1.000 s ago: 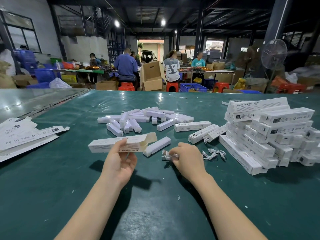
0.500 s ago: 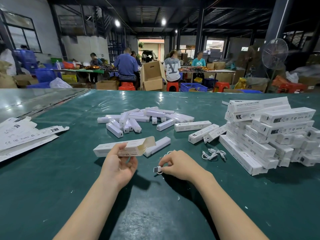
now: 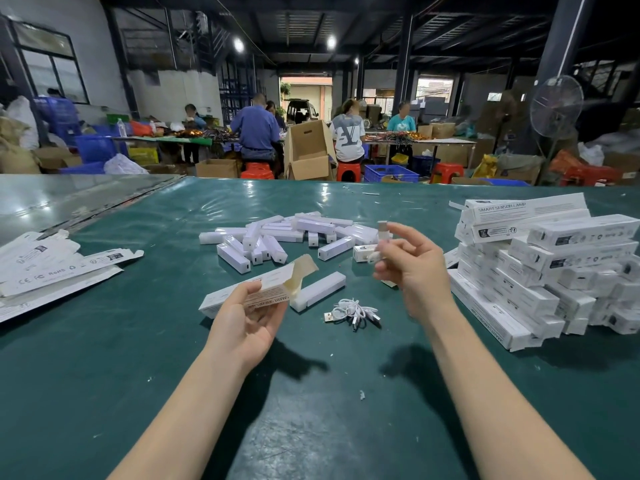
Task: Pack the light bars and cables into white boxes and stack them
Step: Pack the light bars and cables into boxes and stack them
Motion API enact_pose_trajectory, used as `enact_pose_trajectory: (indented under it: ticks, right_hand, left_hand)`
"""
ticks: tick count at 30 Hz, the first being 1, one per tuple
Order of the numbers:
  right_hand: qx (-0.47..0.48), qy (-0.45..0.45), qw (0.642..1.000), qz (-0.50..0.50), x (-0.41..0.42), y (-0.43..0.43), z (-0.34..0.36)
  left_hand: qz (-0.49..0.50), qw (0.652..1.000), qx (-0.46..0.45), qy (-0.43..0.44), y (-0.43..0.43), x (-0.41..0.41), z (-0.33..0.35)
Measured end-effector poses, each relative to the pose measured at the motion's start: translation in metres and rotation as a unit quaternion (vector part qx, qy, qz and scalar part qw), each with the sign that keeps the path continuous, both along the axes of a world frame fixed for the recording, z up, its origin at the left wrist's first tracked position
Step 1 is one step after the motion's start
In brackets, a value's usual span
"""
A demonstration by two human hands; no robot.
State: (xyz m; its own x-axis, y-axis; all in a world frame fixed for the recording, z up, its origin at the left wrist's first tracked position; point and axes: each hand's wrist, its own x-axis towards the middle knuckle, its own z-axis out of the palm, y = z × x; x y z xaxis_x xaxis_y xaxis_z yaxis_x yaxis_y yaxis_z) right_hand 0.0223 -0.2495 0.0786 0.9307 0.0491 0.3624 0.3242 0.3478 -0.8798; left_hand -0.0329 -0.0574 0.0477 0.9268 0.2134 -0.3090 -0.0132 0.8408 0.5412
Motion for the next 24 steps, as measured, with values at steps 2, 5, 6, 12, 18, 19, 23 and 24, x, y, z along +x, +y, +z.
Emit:
enact_pose_trajectory:
  ticks: [2, 5, 6, 12, 18, 19, 23, 24]
  right_hand:
    - [0.041, 0.008, 0.998, 0.045, -0.003, 0.003, 0.005]
    - [0.035, -0.002, 0.984, 0.175, -0.009, 0.014, 0.008]
    - [0.022, -0.008, 0.977, 0.21, -0.012, 0.018, 0.01]
    - [-0.168, -0.122, 0.976, 0.063, -0.019, 0.035, 0.006]
    - [-0.172, -0.14, 0.975, -0.025, -0.024, 0.048, -0.002]
    - [-0.182, -0.149, 0.971, -0.042, -0.024, 0.048, -0.003]
    - [-0.233, -0.193, 0.947, -0.106, -0.023, 0.048, -0.004]
    - [-0.232, -0.192, 0.946, -0.117, -0.023, 0.047, -0.004]
  left_hand:
    - [-0.013, 1.0, 0.008, 0.006, -0.005, 0.0, 0.0]
    - [-0.026, 1.0, 0.005, 0.004, -0.012, -0.001, 0.0]
    - [-0.026, 1.0, 0.001, 0.001, -0.013, -0.001, 0.0]
    - [-0.016, 1.0, -0.013, -0.01, -0.016, -0.001, 0.004]
    - [0.002, 0.998, -0.057, -0.034, -0.013, -0.003, 0.009]
    - [0.001, 0.998, -0.058, -0.039, -0.013, -0.003, 0.009]
    - [0.003, 0.997, -0.055, -0.048, -0.015, -0.006, 0.012]
    - [0.003, 0.997, -0.059, -0.048, -0.015, -0.006, 0.012]
